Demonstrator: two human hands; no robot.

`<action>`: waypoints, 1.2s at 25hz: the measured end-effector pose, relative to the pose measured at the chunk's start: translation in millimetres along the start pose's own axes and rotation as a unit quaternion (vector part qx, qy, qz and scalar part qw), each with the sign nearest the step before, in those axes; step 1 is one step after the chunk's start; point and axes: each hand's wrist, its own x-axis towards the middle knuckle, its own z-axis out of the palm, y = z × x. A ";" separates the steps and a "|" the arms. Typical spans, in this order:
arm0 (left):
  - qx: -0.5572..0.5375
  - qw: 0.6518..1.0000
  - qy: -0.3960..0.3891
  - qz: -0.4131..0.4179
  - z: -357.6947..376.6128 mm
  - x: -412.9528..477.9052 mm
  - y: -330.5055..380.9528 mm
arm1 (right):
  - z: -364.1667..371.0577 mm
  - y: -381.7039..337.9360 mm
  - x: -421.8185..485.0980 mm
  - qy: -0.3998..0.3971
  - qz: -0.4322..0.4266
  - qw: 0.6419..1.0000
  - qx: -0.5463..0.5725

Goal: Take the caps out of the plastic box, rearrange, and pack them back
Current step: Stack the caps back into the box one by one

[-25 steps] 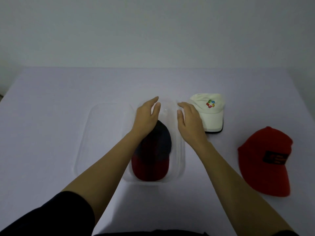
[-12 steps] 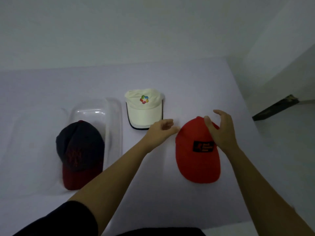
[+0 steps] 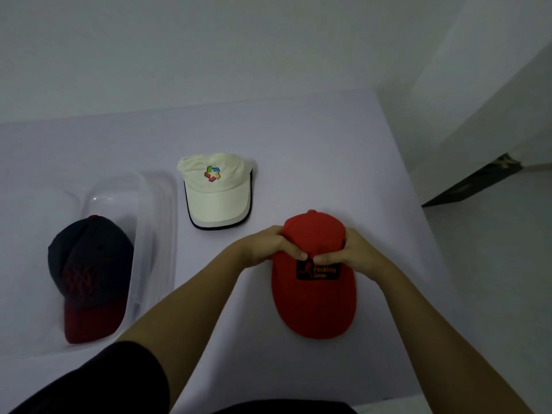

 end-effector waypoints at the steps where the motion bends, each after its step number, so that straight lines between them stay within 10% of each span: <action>1: 0.002 1.000 -0.014 -0.016 -2.3 -2.7 2.6 | 2.3 -5.2 -1.9 -0.006 -0.005 1.000 -0.007; 10: 0.001 0.995 -0.002 0.102 -34.5 -83.8 19.3 | 60.6 -69.9 -19.4 0.046 -0.115 0.992 -0.009; 17: -0.075 0.981 0.050 0.170 -104.4 -198.8 -5.8 | 144.1 -98.0 -17.0 -0.224 -0.049 0.958 0.170; 24: -0.054 0.987 0.017 0.152 -169.9 -280.1 -38.6 | 254.1 -111.0 14.9 -0.281 -0.057 0.924 0.253; 30: 0.026 0.964 0.149 0.219 -244.0 -341.7 -47.7 | 304.6 -124.6 55.5 -0.011 -0.098 0.974 0.203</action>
